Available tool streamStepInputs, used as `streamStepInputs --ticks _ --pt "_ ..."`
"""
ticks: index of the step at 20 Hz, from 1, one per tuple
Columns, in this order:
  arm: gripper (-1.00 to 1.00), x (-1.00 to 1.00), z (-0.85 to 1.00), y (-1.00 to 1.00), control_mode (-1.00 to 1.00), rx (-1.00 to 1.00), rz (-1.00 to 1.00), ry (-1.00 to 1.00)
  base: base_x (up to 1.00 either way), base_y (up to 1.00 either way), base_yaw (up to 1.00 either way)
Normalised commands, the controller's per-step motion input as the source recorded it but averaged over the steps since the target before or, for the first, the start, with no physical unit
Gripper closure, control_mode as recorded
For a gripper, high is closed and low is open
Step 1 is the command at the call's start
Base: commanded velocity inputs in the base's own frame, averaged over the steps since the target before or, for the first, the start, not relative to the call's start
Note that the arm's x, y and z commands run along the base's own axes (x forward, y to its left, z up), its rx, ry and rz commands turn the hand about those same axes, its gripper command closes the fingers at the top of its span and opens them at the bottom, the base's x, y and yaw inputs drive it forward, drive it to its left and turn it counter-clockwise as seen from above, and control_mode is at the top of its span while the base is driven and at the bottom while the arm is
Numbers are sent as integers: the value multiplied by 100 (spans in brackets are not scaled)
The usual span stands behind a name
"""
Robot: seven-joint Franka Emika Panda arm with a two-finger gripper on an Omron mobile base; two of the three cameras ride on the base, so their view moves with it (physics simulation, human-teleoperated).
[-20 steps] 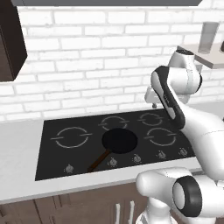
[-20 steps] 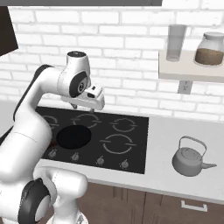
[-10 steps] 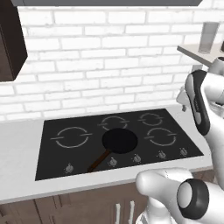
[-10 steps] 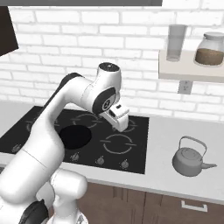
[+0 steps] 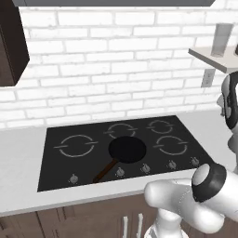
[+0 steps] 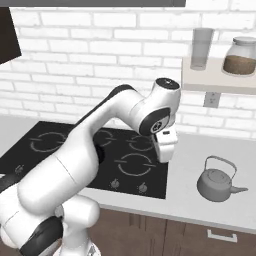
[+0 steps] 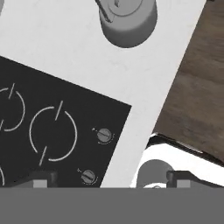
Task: Pick the kettle from the counter and place it on a stove burner. Then turn the burner on.
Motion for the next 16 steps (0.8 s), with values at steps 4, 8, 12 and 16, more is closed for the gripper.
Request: streamStepInputs --ticks 4,8,12,16 --pt "-100 0 -4 -100 -100 7 -45 5 0 0 0" --pt "-100 1 -3 -100 -100 8 -42 3 0 0 0" --pt "-100 24 -2 -100 -100 9 -38 4 0 0 0" --pt "-100 33 -26 -100 -100 2 -39 13 0 0 0"
